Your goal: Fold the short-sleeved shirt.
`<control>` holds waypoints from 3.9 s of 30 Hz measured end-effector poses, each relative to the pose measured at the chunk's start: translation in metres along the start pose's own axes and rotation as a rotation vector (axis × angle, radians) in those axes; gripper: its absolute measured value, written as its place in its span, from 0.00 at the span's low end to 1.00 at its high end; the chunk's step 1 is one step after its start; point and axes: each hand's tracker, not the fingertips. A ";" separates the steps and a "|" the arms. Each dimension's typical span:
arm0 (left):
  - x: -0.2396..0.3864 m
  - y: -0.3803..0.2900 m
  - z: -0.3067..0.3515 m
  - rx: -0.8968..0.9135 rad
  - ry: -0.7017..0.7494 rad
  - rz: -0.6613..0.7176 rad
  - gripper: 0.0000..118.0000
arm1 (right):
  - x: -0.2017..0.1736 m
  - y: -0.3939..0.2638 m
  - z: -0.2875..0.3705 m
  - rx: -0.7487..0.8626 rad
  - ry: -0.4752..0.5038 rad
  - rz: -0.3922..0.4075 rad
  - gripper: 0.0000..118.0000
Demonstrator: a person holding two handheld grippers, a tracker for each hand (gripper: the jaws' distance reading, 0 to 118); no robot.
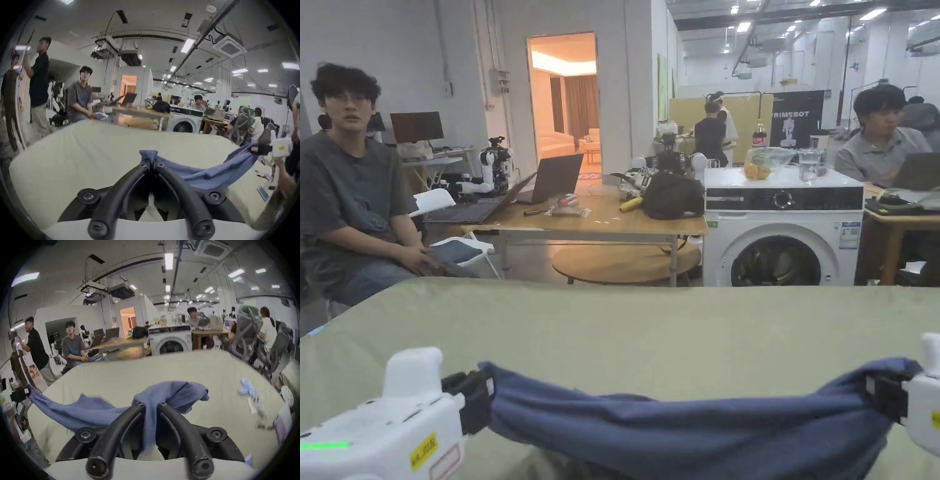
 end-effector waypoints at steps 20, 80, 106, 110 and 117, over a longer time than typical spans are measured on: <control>-0.041 -0.150 0.115 -0.335 0.025 0.110 0.35 | 0.018 -0.171 0.111 -0.125 -0.099 -0.070 0.35; -0.040 -0.174 0.070 -0.597 0.046 0.026 0.03 | 0.075 -0.097 0.135 -0.080 -0.057 0.089 0.59; -0.040 -0.175 0.071 -0.618 0.041 0.068 0.03 | 0.068 -0.084 -0.057 -0.586 0.088 0.183 0.00; -0.036 -0.170 0.083 -0.559 0.033 0.046 0.01 | 0.070 -0.078 -0.036 -0.492 0.098 0.071 0.00; -0.007 -0.065 0.148 -0.151 -0.060 0.069 0.01 | 0.065 0.001 0.069 -0.153 0.157 0.041 0.00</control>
